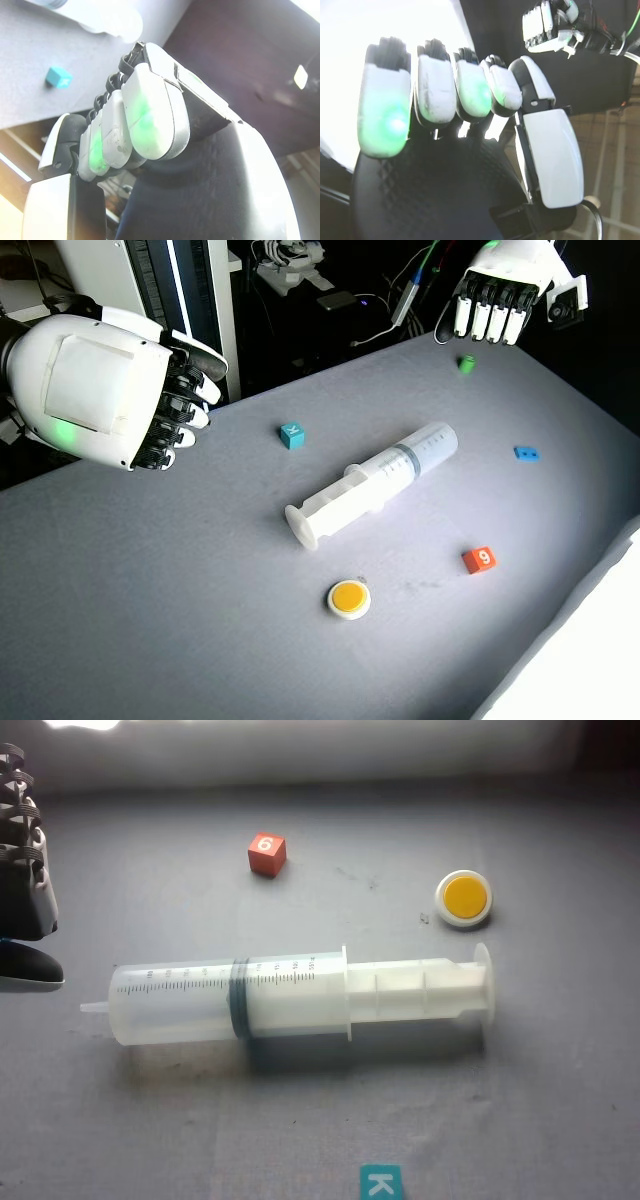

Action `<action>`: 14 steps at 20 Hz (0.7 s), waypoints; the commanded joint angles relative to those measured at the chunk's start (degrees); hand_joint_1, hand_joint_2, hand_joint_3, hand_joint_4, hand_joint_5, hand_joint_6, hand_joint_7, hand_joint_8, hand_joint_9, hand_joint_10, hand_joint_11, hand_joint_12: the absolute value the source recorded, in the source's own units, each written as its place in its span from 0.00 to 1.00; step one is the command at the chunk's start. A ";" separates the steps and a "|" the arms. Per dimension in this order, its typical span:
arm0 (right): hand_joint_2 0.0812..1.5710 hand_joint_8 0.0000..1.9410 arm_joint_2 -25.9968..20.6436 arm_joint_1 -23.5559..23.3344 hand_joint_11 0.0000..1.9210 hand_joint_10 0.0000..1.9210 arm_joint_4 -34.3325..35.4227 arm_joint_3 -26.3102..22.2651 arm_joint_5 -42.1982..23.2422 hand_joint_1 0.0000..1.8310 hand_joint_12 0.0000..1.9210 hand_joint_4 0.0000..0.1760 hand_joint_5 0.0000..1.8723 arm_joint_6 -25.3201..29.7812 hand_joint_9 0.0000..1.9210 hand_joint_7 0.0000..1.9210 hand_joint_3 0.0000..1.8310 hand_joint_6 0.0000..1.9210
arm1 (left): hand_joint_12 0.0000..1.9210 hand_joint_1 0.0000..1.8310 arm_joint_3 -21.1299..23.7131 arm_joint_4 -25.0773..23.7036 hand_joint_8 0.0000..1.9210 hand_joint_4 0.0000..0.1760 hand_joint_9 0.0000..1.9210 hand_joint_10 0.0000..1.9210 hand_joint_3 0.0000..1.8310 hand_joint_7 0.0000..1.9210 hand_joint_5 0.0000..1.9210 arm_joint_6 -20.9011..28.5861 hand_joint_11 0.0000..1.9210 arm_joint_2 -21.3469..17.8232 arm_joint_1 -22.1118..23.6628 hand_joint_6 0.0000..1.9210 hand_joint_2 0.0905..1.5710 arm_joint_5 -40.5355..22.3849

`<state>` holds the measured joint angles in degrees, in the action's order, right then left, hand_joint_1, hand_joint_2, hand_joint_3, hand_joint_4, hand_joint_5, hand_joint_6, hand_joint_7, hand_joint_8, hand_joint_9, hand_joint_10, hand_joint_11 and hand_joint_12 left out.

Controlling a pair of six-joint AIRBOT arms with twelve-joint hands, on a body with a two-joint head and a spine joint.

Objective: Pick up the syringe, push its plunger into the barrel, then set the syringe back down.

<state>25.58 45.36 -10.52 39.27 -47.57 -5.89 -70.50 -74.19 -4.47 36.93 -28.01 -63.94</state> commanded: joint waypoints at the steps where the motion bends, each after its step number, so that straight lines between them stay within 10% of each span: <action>1: 0.63 0.00 -0.13 -0.64 0.00 0.00 1.68 0.00 -5.67 0.00 0.00 0.00 0.00 0.34 0.00 0.00 0.07 0.00 | 0.01 0.00 0.00 4.52 0.00 0.00 0.00 0.00 0.11 0.00 0.00 -0.43 0.00 0.16 0.60 0.00 0.61 -2.66; 8: 0.66 0.00 0.53 -1.83 0.00 0.00 1.68 -0.40 -4.22 0.00 0.00 0.00 0.00 -1.27 0.00 0.00 0.01 0.00 | 0.00 0.00 -0.40 5.04 0.00 0.00 0.00 0.00 0.01 0.00 0.00 -1.12 0.00 0.22 0.62 0.00 0.64 -2.73; 12: 0.66 0.00 1.39 -2.78 0.00 0.00 1.78 -0.38 -5.17 0.00 0.00 0.00 0.00 -1.79 0.00 0.00 0.00 0.00 | 0.00 0.59 0.00 5.85 0.00 0.00 0.00 0.00 0.00 0.00 0.00 -1.78 0.00 0.30 1.25 0.00 0.56 -2.68; 14: 0.66 0.00 1.67 -3.20 0.00 0.00 1.78 -0.38 -5.35 0.00 0.00 0.00 0.00 -1.79 0.00 0.00 0.00 0.00 | 0.00 0.63 -0.03 5.89 0.00 0.00 0.00 0.00 0.00 0.00 0.00 -1.83 0.00 0.31 1.27 0.00 0.59 -2.68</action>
<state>27.49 42.98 -10.17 38.89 -46.26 -7.73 -70.63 -73.69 -6.09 36.99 -27.42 -63.88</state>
